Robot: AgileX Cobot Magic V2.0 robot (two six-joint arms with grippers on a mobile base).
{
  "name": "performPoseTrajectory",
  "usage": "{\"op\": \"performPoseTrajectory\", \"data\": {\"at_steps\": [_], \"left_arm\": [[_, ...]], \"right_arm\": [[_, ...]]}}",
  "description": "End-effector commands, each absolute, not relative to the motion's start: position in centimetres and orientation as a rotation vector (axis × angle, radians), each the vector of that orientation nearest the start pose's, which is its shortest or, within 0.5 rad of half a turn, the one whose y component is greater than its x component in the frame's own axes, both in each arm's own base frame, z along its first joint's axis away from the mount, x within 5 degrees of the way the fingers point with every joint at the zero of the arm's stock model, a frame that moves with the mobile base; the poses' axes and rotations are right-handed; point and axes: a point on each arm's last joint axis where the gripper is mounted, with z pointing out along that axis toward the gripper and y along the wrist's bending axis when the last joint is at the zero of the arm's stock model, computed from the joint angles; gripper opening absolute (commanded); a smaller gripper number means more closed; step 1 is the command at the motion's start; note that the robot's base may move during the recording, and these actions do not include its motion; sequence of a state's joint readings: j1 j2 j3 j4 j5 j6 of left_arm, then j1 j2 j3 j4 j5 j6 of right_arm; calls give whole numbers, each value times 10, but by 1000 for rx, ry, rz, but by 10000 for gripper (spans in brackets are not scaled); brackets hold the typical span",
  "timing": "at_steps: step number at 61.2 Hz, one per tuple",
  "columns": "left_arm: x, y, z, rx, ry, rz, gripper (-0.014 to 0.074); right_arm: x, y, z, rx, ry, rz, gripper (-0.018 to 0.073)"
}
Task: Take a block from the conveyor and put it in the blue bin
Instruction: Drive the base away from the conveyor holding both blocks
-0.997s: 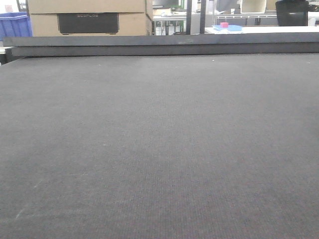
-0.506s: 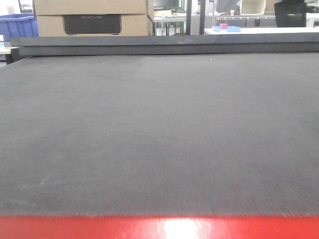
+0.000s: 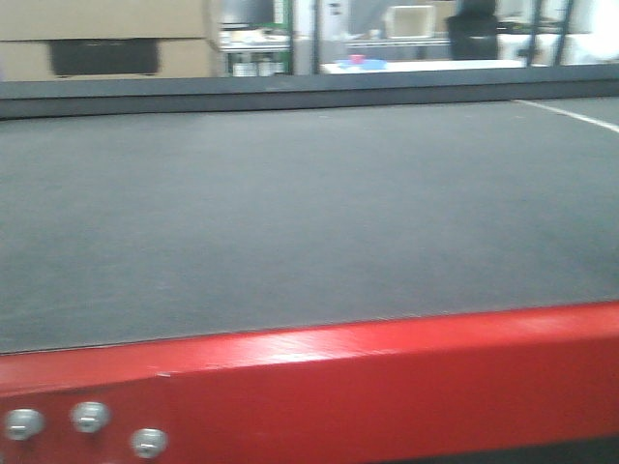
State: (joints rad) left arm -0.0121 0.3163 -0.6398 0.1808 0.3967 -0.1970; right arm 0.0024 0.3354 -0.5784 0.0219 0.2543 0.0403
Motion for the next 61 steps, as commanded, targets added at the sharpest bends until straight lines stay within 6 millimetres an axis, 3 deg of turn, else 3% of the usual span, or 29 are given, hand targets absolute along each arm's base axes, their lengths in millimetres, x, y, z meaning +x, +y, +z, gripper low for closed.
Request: {"op": "performPoseTrajectory", "data": {"at_steps": [1,61], "left_arm": [[56,5,371,-65,1531,18,-111],[56,5,371,-65,1531,18,-111]], "right_arm": [[66,0,364,30,1468,42,-162],[66,0,364,30,1468,42,-162]]}}
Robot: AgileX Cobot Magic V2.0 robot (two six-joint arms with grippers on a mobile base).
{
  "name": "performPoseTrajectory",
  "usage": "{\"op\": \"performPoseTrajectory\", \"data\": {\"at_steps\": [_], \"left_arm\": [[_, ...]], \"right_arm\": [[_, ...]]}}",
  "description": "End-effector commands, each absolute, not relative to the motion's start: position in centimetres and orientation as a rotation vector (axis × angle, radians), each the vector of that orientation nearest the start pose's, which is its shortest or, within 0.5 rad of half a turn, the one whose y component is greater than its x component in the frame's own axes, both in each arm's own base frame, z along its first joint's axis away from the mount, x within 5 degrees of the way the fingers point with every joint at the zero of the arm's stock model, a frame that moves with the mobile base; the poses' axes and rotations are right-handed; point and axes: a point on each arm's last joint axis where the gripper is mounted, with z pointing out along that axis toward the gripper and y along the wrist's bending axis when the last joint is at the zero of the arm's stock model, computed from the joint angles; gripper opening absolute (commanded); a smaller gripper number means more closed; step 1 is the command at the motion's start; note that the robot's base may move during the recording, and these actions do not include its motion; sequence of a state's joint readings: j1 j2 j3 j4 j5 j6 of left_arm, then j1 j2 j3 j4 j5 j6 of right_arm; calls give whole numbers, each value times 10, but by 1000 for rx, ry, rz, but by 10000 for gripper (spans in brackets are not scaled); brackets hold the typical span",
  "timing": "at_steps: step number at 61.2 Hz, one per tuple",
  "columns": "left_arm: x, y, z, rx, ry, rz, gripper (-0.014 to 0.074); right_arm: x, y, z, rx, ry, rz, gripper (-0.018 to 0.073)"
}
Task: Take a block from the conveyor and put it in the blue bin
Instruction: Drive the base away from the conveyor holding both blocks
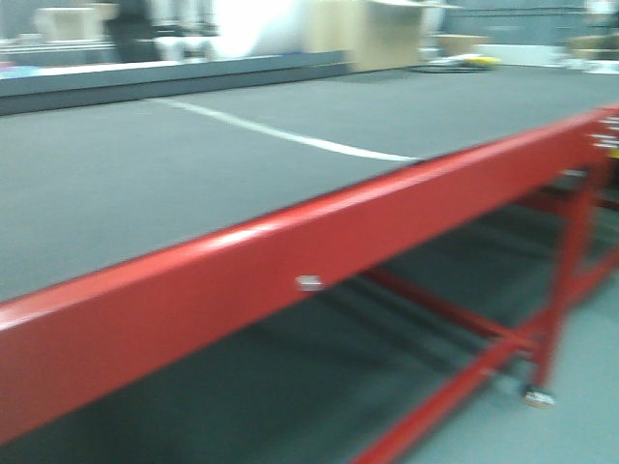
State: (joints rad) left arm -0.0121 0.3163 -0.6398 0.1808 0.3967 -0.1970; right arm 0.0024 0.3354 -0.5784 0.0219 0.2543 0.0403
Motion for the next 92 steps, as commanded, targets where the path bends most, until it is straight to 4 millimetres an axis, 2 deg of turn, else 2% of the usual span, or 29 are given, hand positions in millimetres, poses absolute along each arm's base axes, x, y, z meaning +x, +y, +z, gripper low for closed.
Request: {"op": "performPoseTrajectory", "data": {"at_steps": [1,92], "left_arm": [[56,5,371,-65,1531,18,-111],[56,5,371,-65,1531,18,-111]], "right_arm": [[66,0,364,30,1468,42,-162],[66,0,364,30,1468,42,-162]]}}
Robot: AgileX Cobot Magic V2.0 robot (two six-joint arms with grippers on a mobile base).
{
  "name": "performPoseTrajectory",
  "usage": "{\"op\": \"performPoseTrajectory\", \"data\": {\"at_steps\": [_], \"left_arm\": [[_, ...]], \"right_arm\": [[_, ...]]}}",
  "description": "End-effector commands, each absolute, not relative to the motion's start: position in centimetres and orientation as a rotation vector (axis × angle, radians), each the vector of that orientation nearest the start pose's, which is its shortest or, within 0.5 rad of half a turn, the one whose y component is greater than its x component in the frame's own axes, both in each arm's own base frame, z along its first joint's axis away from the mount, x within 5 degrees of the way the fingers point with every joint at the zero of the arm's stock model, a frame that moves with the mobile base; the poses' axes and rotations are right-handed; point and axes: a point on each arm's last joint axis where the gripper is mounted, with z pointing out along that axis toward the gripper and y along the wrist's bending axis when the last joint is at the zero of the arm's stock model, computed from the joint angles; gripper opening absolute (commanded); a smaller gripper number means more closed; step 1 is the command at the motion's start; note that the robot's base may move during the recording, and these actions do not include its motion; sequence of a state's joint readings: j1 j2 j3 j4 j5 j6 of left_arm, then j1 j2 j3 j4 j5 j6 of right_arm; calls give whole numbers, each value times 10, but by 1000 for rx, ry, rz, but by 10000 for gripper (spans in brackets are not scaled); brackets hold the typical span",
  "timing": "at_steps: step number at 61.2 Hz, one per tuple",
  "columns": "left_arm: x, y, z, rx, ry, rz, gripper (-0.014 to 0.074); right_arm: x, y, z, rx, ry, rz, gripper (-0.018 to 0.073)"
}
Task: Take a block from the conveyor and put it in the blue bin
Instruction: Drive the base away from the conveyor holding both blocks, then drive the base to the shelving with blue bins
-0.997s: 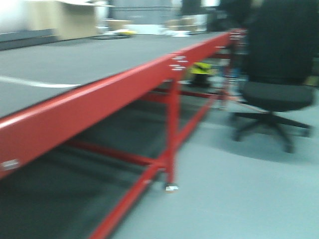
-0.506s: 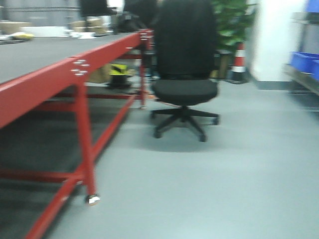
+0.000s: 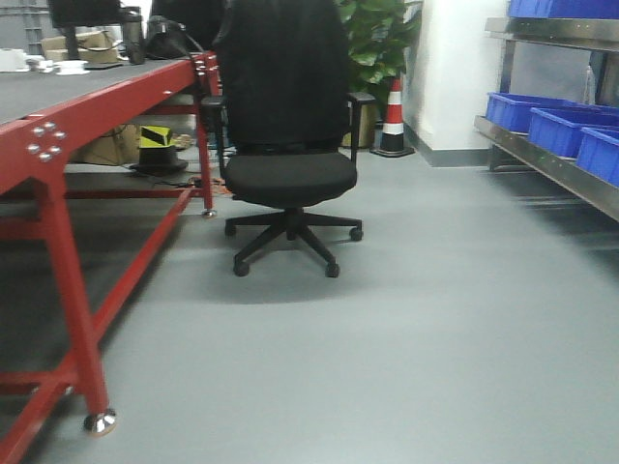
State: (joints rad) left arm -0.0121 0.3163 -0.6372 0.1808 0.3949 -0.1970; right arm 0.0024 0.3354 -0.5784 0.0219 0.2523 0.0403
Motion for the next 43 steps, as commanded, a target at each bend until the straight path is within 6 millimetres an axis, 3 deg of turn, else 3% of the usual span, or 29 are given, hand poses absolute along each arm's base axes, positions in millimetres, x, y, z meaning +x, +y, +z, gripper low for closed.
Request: {"op": "performPoseTrajectory", "data": {"at_steps": [1,43], "left_arm": [[56,5,371,-65,1531,18,-111],[56,5,371,-65,1531,18,-111]], "right_arm": [[66,0,364,30,1468,42,-162],[66,0,364,30,1468,42,-162]]}}
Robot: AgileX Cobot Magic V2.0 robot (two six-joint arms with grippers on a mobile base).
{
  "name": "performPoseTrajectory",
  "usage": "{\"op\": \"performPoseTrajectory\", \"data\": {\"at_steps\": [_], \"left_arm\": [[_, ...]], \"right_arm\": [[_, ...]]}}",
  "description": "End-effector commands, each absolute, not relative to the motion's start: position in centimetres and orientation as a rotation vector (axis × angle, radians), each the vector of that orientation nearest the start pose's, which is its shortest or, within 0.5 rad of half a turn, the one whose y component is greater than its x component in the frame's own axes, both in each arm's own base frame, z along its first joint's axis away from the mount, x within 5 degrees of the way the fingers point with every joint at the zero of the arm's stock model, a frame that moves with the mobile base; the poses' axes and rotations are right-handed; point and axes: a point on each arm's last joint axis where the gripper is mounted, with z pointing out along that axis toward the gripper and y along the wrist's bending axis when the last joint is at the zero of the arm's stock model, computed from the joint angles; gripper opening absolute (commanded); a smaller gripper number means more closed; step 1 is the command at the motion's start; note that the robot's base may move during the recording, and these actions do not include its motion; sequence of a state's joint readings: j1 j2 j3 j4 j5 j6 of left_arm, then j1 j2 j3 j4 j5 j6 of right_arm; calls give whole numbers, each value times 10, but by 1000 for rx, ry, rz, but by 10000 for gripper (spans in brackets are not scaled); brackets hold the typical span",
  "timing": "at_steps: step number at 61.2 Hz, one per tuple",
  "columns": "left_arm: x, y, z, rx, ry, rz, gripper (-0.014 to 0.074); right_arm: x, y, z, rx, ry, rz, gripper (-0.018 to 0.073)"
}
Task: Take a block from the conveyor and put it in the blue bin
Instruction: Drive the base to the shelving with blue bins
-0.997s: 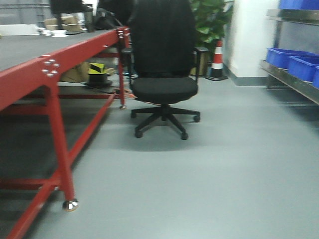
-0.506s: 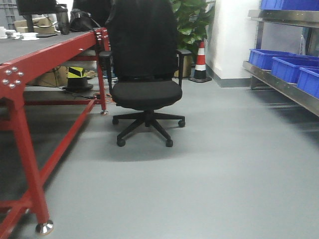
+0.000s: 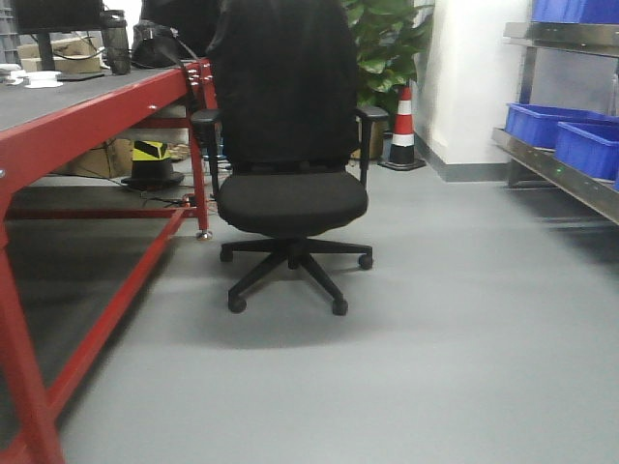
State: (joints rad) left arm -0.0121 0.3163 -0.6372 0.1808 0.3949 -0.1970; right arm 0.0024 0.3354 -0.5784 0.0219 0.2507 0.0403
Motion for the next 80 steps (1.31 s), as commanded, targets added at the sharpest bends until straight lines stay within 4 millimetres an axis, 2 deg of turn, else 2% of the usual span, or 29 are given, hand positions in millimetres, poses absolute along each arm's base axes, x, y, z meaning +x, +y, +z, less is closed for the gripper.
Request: {"op": "performPoseTrajectory", "data": {"at_steps": [1,80], "left_arm": [[56,5,371,-65,1531,18,-111],[56,5,371,-65,1527,17,-111]], "right_arm": [[66,0,364,30,1468,42,-162],[66,0,364,30,1468,42,-162]]}}
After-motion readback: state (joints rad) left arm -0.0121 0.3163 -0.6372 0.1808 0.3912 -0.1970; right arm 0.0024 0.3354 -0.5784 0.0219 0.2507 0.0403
